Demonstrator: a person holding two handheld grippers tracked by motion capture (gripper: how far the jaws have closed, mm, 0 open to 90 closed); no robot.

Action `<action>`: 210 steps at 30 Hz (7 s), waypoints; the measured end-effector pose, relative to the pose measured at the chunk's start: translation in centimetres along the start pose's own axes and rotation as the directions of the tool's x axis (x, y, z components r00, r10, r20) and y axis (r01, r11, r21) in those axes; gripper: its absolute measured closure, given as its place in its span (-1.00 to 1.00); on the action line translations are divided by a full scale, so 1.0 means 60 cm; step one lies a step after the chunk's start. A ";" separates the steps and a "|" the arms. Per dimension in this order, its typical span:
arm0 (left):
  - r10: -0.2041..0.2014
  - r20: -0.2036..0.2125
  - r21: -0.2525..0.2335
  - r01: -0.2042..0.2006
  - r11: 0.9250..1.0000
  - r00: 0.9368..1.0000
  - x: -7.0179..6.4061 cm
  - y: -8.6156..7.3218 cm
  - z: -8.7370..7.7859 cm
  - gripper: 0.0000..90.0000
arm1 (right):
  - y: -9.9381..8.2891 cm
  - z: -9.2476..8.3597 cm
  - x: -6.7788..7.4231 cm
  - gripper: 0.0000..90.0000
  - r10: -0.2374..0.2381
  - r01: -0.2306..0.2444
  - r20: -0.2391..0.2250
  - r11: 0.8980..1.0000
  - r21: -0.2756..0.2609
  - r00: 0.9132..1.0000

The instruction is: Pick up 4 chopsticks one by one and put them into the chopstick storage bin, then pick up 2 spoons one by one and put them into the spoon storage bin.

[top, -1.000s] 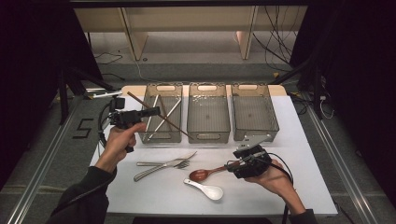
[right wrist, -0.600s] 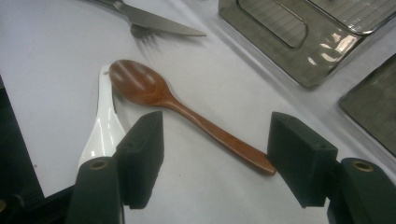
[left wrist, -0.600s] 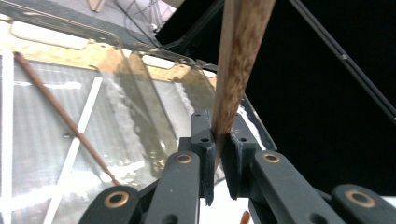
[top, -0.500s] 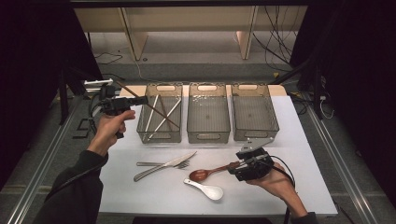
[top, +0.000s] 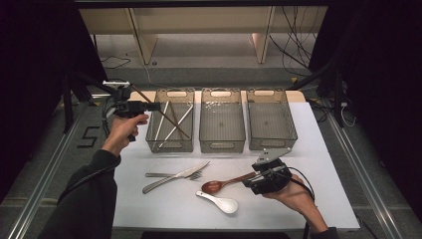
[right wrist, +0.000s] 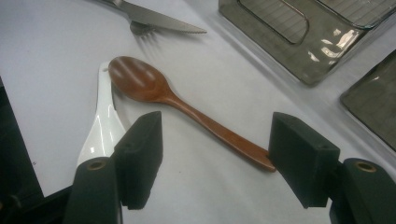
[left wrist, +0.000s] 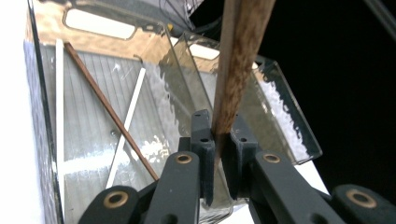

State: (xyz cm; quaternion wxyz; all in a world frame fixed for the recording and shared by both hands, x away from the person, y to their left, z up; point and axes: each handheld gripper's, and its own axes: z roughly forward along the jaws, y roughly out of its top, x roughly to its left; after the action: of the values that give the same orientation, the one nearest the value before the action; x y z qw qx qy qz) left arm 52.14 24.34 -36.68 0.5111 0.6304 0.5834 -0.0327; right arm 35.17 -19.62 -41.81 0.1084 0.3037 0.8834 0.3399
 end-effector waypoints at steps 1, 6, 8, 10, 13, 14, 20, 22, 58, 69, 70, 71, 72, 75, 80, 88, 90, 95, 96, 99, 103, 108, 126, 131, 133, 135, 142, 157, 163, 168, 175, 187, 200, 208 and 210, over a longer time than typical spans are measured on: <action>0.005 -0.006 0.009 -0.005 1.000 1.000 0.000 -0.001 0.004 0.84 | 0.000 0.000 0.000 -0.20 -0.001 0.001 0.000 1.000 0.001 1.000; 0.010 -0.037 0.054 -0.008 0.998 0.999 0.004 -0.002 0.020 0.84 | -0.002 -0.002 -0.001 -0.19 -0.001 0.001 0.001 1.000 -0.001 1.000; 0.004 -0.038 0.063 -0.001 0.998 0.999 0.006 -0.004 0.025 0.84 | -0.002 -0.003 -0.001 -0.19 0.000 0.000 0.003 1.000 -0.002 1.000; 0.010 -0.046 0.073 -0.007 0.997 0.999 0.007 -0.005 0.030 0.84 | -0.003 -0.003 -0.002 -0.19 0.000 0.000 0.001 1.000 -0.001 1.000; 0.009 -0.060 0.098 -0.003 0.995 0.998 0.010 -0.006 0.039 0.84 | -0.003 -0.002 -0.002 -0.19 0.001 -0.001 0.001 1.000 0.002 1.000; 0.009 -0.065 0.105 -0.002 0.994 0.998 0.010 -0.006 0.042 0.84 | -0.003 -0.002 -0.001 -0.19 0.002 -0.002 0.002 1.000 0.003 1.000; 0.003 -0.077 0.126 0.007 0.992 0.997 0.014 -0.008 0.057 0.83 | -0.003 0.000 -0.002 -0.19 0.001 -0.001 -0.001 1.000 0.005 1.000; -0.008 -0.075 0.122 0.017 0.992 0.997 0.014 -0.008 0.063 0.83 | -0.004 0.000 -0.002 -0.19 0.001 -0.001 -0.004 1.000 0.007 1.000; 0.212 -0.067 0.123 -0.203 0.972 0.975 -0.063 -0.042 0.032 -0.44 | -0.006 0.001 0.000 -0.20 0.011 -0.011 0.003 1.000 0.006 1.000; 0.267 -0.002 0.100 -0.265 0.959 0.964 -0.076 -0.107 0.001 -0.49 | -0.005 0.001 0.007 -0.20 0.007 -0.007 0.004 1.000 0.003 1.000; 0.274 0.001 0.097 -0.273 0.957 0.962 -0.076 -0.113 -0.001 -0.49 | -0.005 0.002 0.007 -0.20 0.006 -0.006 0.004 1.000 0.005 1.000; 0.279 0.003 0.101 -0.278 0.955 0.960 -0.076 -0.118 -0.003 -0.49 | -0.005 0.003 0.009 -0.20 0.010 -0.010 0.004 1.000 0.006 1.000; 0.284 0.003 0.100 -0.283 0.954 0.959 -0.075 -0.124 -0.006 -0.49 | -0.005 0.004 0.010 -0.20 0.008 -0.008 0.002 1.000 0.006 1.000; 0.300 0.006 0.098 -0.300 0.949 0.954 -0.072 -0.137 -0.013 -0.52 | -0.004 0.006 0.015 -0.20 0.006 -0.006 -0.002 1.000 0.004 1.000; 0.328 0.017 0.064 -0.328 0.942 0.945 -0.068 -0.162 -0.029 -0.54 | -0.001 0.013 0.025 -0.20 0.003 -0.003 -0.020 1.000 0.006 1.000; 0.375 0.026 0.049 -0.376 0.925 0.927 -0.070 -0.196 -0.037 -0.60 | 0.004 0.034 0.043 -0.22 0.006 -0.005 -0.056 1.000 0.028 0.998; 0.384 0.029 0.048 -0.385 0.922 0.923 -0.070 -0.202 -0.039 -0.60 | 0.006 0.039 0.047 -0.22 0.005 -0.003 -0.060 0.999 0.035 0.998; 0.405 0.021 0.046 -0.406 0.913 0.914 -0.070 -0.222 -0.044 -0.60 | 0.008 0.048 0.057 -0.22 0.004 -0.001 -0.078 0.999 0.047 0.997; 0.405 0.022 0.044 -0.405 0.913 0.914 -0.069 -0.225 -0.045 -0.60 | 0.008 0.050 0.059 -0.22 0.007 -0.003 -0.079 0.999 0.051 0.997; 0.412 0.025 0.046 -0.412 0.910 0.911 -0.068 -0.234 -0.048 -0.60 | 0.008 0.055 0.065 -0.22 0.008 -0.002 -0.087 0.998 0.059 0.996; 0.420 0.014 0.047 -0.420 0.906 0.907 -0.068 -0.247 -0.049 -0.60 | 0.007 0.062 0.072 -0.21 -0.005 0.012 -0.098 0.997 0.070 0.995; 0.431 0.010 0.043 -0.431 0.901 0.902 -0.067 -0.264 -0.050 -0.60 | 0.008 0.071 0.085 -0.21 -0.011 0.021 -0.111 0.996 0.085 0.994; 0.464 0.008 0.005 -0.464 0.886 0.886 -0.064 -0.299 -0.050 -0.61 | 0.009 0.102 0.102 -0.16 -0.014 0.033 -0.143 0.991 0.131 0.990; 0.467 0.012 -0.010 -0.467 0.884 0.884 -0.062 -0.306 -0.051 -0.60 | 0.013 0.108 0.111 -0.11 -0.034 0.054 -0.140 0.989 0.139 0.990; 0.465 0.013 -0.007 -0.465 0.885 0.885 -0.061 -0.309 -0.051 -0.61 | 0.015 0.111 0.114 -0.06 -0.038 0.059 -0.146 0.988 0.141 0.988; 0.467 0.011 -0.003 -0.467 0.885 0.884 -0.059 -0.311 -0.050 -0.61 | 0.018 0.116 0.118 -0.04 -0.049 0.071 -0.146 0.986 0.151 0.988; 0.458 0.009 -0.012 -0.458 0.889 0.889 -0.053 -0.313 -0.054 -0.60 | 0.028 0.140 0.128 0.15 -0.075 0.102 -0.149 0.977 0.184 0.986; 0.455 0.015 -0.004 -0.455 0.890 0.890 -0.052 -0.317 -0.051 -0.60 | 0.034 0.149 0.140 0.54 -0.151 0.181 -0.145 0.958 0.223 0.978; 0.452 0.017 -0.009 -0.452 0.892 0.892 -0.052 -0.317 -0.051 -0.59 | 0.043 0.151 0.145 0.61 -0.160 0.198 -0.165 0.949 0.246 0.973; 0.451 0.017 -0.013 -0.451 0.892 0.892 -0.053 -0.318 -0.051 -0.59 | 0.050 0.151 0.143 0.73 -0.147 0.197 -0.207 0.949 0.247 0.967; 0.451 0.019 -0.014 -0.451 0.892 0.892 -0.053 -0.317 -0.050 -0.58 | 0.055 0.157 0.143 0.78 -0.120 0.178 -0.225 0.949 0.259 0.967; 0.444 0.013 -0.017 -0.444 0.896 0.896 -0.051 -0.316 -0.053 -0.57 | 0.057 0.149 0.150 0.91 -0.136 0.194 -0.232 0.949 0.249 0.963; 0.442 -0.011 -0.041 -0.443 0.896 0.897 -0.044 -0.315 -0.058 -0.57 | 0.093 0.079 0.066 0.91 -0.067 0.077 -0.090 0.991 0.107 0.994; 0.453 -0.024 -0.045 -0.454 0.890 0.891 -0.040 -0.316 -0.059 -0.57 | 0.128 0.061 0.019 0.91 -0.027 0.028 -0.018 0.999 0.038 0.999; 0.458 -0.026 -0.042 -0.458 0.888 0.889 -0.040 -0.316 -0.059 -0.57 | 0.137 0.059 0.010 0.91 -0.017 0.018 -0.010 1.000 0.026 1.000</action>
State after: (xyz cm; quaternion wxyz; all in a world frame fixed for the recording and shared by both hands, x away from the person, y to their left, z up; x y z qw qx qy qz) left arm 34.81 21.25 -44.98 0.5145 0.7382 0.4229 0.1074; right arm 39.94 -12.55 -38.95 0.1032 0.2957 0.8909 0.3291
